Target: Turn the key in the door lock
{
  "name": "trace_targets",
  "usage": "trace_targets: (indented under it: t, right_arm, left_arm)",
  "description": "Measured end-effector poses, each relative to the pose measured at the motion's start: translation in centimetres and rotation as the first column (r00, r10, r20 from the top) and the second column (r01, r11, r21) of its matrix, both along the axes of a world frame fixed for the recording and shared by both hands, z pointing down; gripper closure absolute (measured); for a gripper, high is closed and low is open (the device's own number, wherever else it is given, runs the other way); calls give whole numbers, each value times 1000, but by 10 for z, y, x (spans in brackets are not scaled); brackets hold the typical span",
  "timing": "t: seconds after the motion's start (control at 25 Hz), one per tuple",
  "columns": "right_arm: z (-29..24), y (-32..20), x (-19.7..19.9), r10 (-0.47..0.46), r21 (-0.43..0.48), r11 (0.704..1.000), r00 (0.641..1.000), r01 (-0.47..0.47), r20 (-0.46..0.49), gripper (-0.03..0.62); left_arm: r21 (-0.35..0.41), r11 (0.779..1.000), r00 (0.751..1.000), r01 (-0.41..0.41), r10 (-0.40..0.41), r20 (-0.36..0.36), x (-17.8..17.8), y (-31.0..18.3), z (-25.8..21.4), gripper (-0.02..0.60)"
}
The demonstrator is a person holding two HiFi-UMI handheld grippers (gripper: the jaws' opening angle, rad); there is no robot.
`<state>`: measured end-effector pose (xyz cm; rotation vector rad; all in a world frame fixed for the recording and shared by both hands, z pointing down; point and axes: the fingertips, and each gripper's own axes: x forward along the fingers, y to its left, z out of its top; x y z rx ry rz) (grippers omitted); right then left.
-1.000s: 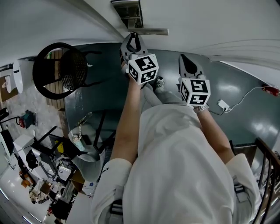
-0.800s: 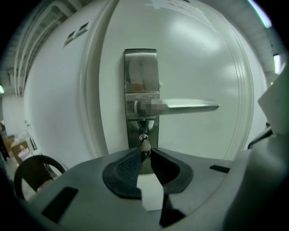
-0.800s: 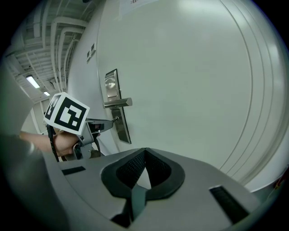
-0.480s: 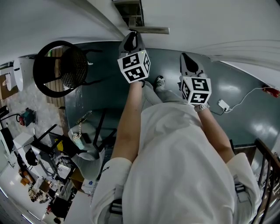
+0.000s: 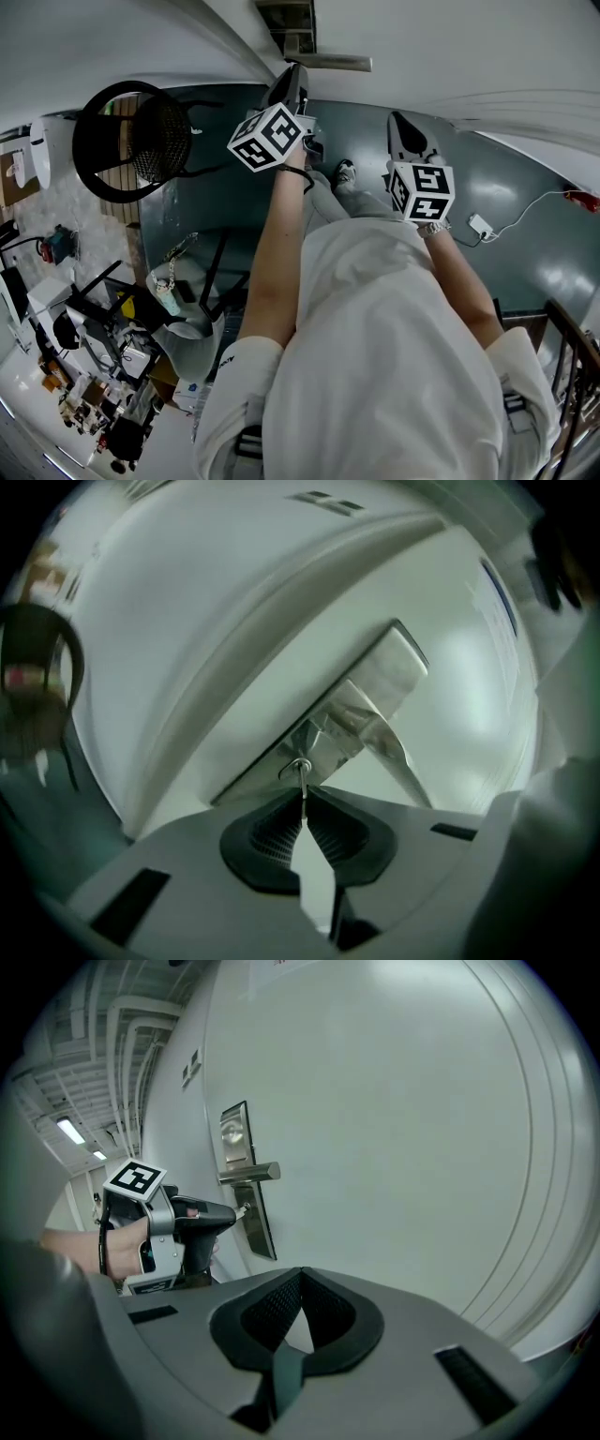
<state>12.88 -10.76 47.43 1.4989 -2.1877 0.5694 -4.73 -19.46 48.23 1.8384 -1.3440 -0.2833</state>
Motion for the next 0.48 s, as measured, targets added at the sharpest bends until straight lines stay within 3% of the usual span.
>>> trace_targets:
  t: [0.08,0.2,0.24,0.36,0.48]
  right_arm:
    - [1,0,-1,-1,-1,1000,1000,1,-1,594]
    - [1,0,-1,-1,-3,1000,1000,1,-1,594]
    - [1,0,-1,1,-4,1000,1000,-1,-2,594]
    - [2,-1,0,5,-12,1000,1000,-5,-4,594]
    - [3,-2,-1,7,-14,1000,1000,-7,-2,594]
  left_arm:
    - [-17,1000,973,19,-23,-231,0,0,0,555]
    - [-25,999,928,28,-35,-371,-1,0,0,555]
    - [-33,999,899,34,-45,-436,-2,0,0,555]
    - [-64,996,772,54,-82,-630,-3,-1,0,555]
    - [-99,992,630,72,-122,-767,-3,-1,-2,546]
